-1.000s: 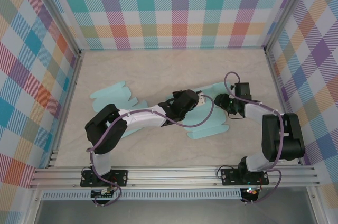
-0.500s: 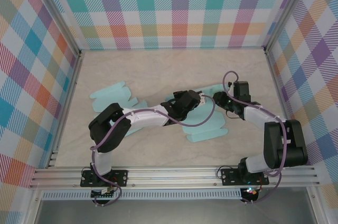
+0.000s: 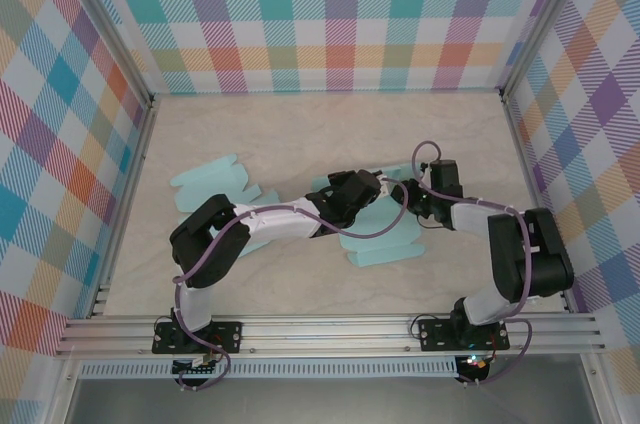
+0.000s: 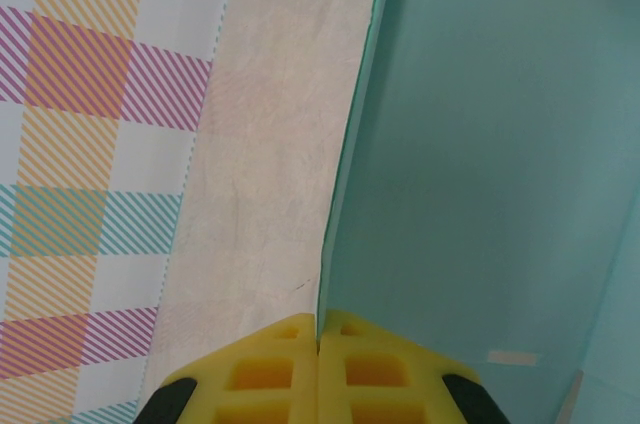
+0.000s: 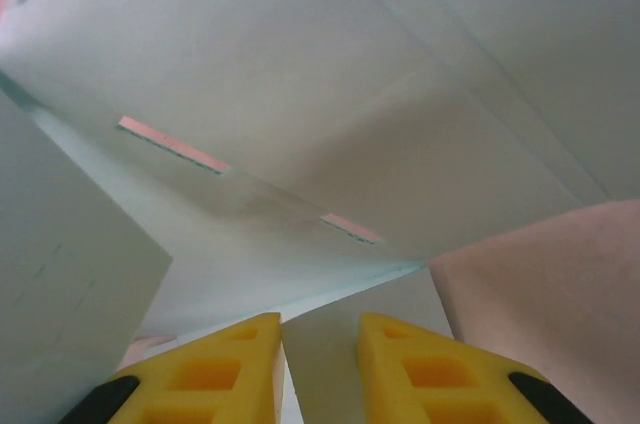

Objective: Fold the paper box

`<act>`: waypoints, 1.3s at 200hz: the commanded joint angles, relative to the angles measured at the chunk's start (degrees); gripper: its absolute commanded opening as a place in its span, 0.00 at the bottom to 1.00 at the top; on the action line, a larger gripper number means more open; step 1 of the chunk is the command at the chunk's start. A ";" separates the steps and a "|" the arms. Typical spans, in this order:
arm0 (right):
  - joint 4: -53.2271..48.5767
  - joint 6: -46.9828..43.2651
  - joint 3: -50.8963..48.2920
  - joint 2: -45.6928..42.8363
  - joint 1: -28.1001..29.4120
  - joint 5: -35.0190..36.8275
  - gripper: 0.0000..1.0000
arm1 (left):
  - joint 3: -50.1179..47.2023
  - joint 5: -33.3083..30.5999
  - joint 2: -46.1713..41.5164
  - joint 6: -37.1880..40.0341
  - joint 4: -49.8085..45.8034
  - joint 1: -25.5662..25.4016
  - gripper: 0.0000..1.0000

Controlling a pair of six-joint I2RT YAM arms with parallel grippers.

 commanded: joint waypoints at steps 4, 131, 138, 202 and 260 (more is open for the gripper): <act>2.39 2.40 1.12 3.34 0.94 -2.16 0.26 | 0.52 -1.10 0.04 -1.54 1.95 0.31 0.00; -28.82 -3.94 4.05 -20.80 -4.92 13.82 0.45 | -8.81 -6.00 -0.82 14.27 21.33 0.61 0.00; -29.14 -4.26 3.96 -21.78 -6.94 12.97 0.46 | -9.30 -5.78 -1.11 14.87 22.46 0.59 0.00; -31.57 -8.38 9.74 -19.82 -16.88 7.18 0.55 | -15.34 -4.38 -0.01 26.79 38.54 0.39 0.00; -30.68 -11.88 19.33 -2.96 -21.74 -8.36 0.46 | -16.21 -3.80 4.28 37.90 50.95 0.44 0.00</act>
